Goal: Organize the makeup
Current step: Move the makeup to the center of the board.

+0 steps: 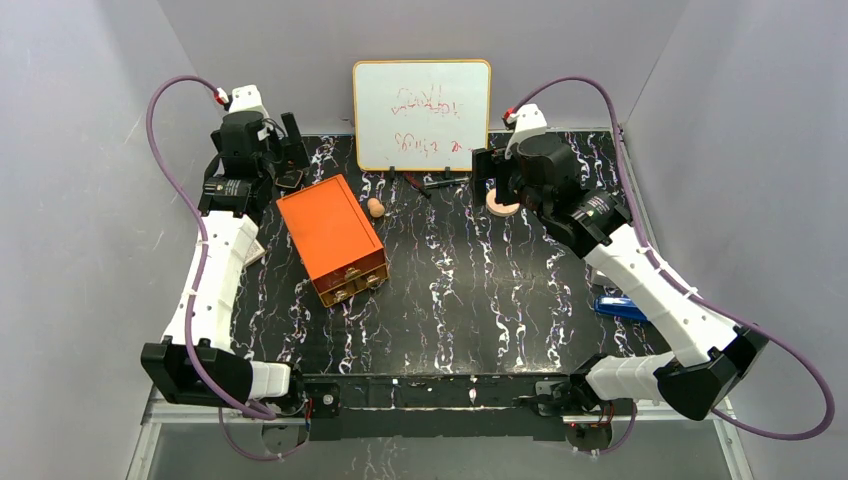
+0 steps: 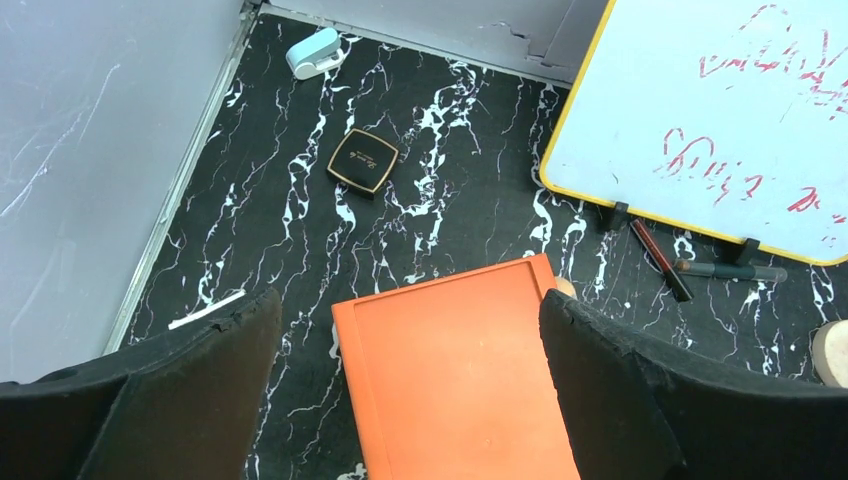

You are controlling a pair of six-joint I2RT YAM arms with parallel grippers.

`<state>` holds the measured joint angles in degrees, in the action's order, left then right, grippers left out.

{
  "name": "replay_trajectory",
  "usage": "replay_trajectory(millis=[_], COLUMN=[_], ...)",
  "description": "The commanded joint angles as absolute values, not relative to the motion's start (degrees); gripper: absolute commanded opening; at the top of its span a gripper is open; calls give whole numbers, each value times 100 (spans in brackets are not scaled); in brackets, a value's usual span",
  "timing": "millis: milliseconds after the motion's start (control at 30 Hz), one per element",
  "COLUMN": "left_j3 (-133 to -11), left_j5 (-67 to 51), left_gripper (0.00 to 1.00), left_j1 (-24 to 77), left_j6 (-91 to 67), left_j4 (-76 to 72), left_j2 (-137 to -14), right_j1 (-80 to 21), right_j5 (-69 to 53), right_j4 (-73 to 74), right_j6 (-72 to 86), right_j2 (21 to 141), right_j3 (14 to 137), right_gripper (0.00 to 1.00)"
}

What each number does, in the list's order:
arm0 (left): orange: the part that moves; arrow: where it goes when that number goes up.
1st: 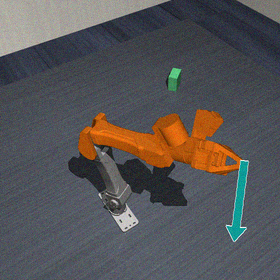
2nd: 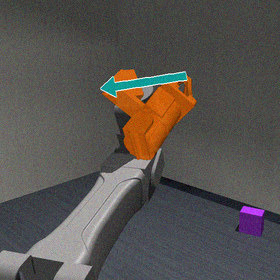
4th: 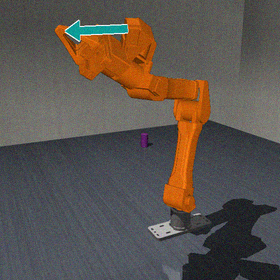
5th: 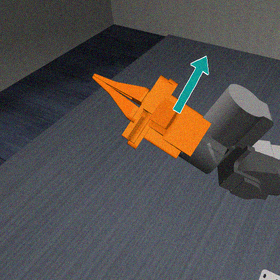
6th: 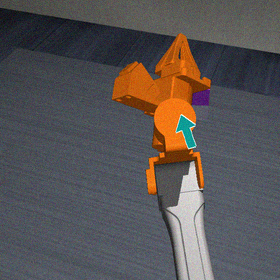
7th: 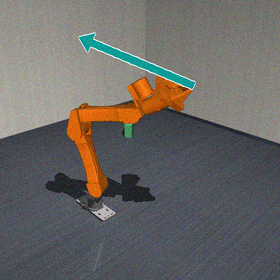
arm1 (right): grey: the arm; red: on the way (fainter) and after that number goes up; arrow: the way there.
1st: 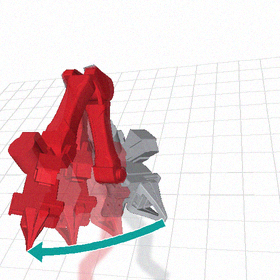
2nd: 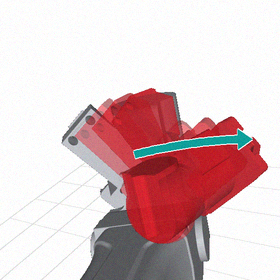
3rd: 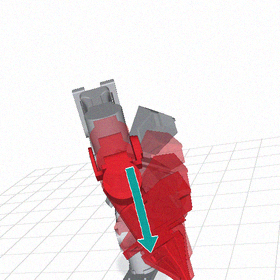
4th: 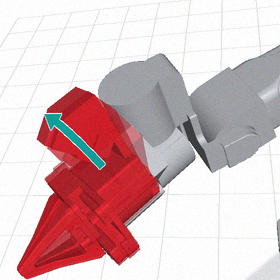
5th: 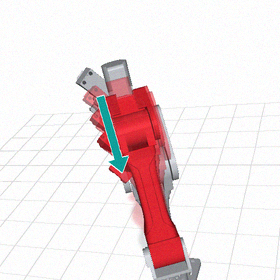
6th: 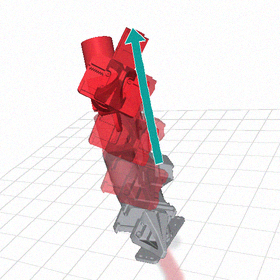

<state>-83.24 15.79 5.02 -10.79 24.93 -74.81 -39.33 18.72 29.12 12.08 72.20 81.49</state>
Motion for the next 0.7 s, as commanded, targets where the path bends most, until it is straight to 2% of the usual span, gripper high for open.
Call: replay_trajectory(millis=[0,167,333,500,667], left_j3=[-8426,-8057,-8032,-8254,-8818], left_j5=[1528,1791,1130,1310,1209], left_gripper=[98,98,98,99,98], left_j1=[510,561,554,475,-525], left_j6=[-1003,-1181,-579,-763,-946], left_j4=[2362,1881,1883,2052,2246], left_j2=[-7254,-7018,-6897,-7096,-7817], right_j1=[-3922,-3920,-3920,-3924,-3925], right_j5=[1909,1934,1923,1840,1605], right_j4=[2829,2703,2701,2725,2661], right_j6=[1182,1091,1095,1108,1113], right_j2=[7171,7037,7019,7011,6966], right_j3=[8235,8088,7995,7925,7820], right_gripper=[98,98,98,98,98])
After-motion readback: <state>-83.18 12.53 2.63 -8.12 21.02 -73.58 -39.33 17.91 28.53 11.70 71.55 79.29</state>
